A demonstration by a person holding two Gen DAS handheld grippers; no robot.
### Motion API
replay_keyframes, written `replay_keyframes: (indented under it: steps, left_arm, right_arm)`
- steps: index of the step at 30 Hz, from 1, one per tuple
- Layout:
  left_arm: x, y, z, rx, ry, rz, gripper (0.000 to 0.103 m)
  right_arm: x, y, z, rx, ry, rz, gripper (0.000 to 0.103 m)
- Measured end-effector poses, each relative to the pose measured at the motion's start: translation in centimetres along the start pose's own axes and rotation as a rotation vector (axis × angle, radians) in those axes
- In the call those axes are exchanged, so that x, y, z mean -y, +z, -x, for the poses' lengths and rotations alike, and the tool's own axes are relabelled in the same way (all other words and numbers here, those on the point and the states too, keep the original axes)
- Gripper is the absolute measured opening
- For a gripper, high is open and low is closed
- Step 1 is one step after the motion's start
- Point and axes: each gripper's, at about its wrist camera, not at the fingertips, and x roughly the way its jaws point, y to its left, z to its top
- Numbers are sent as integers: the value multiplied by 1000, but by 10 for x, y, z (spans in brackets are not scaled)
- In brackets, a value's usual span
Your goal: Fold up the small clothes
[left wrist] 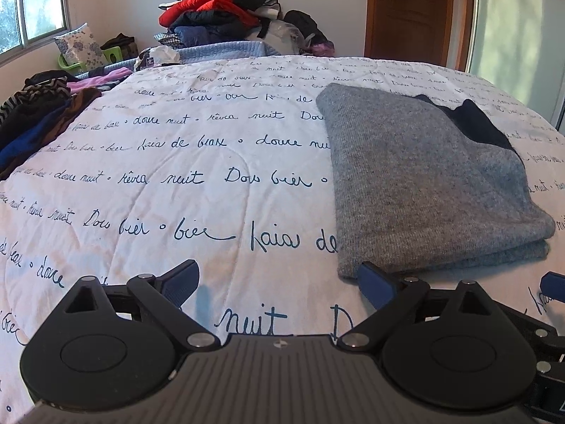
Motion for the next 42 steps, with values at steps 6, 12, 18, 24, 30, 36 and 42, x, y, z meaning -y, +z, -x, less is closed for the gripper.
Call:
replay_keyframes:
  steps: [6, 12, 18, 24, 30, 36, 42]
  left_arm:
    - [4, -6, -1, -16, -4, 4, 95]
    - [3, -12, 1, -19, -1, 12, 96]
    - [4, -19, 2, -4, 10, -11, 99]
    - [6, -24, 1, 15, 26, -24, 103]
    - [4, -28, -1, 29, 19, 8, 103]
    - [4, -30, -1, 41, 19, 20, 103]
    - [5, -32, -1, 55, 26, 17, 103]
  right_arm:
    - [4, -3, 1, -1, -17, -5, 90]
    - [8, -6, 0, -6, -34, -19, 91]
    - [11, -9, -5, -22, -42, -28, 94]
    - [13, -11, -12, -31, -57, -37, 101]
    - [12, -12, -18, -27, -87, -20, 103]
    - [9, -11, -25, -23, -122, 10, 103]
    - [7, -13, -32, -9, -146, 29, 103]
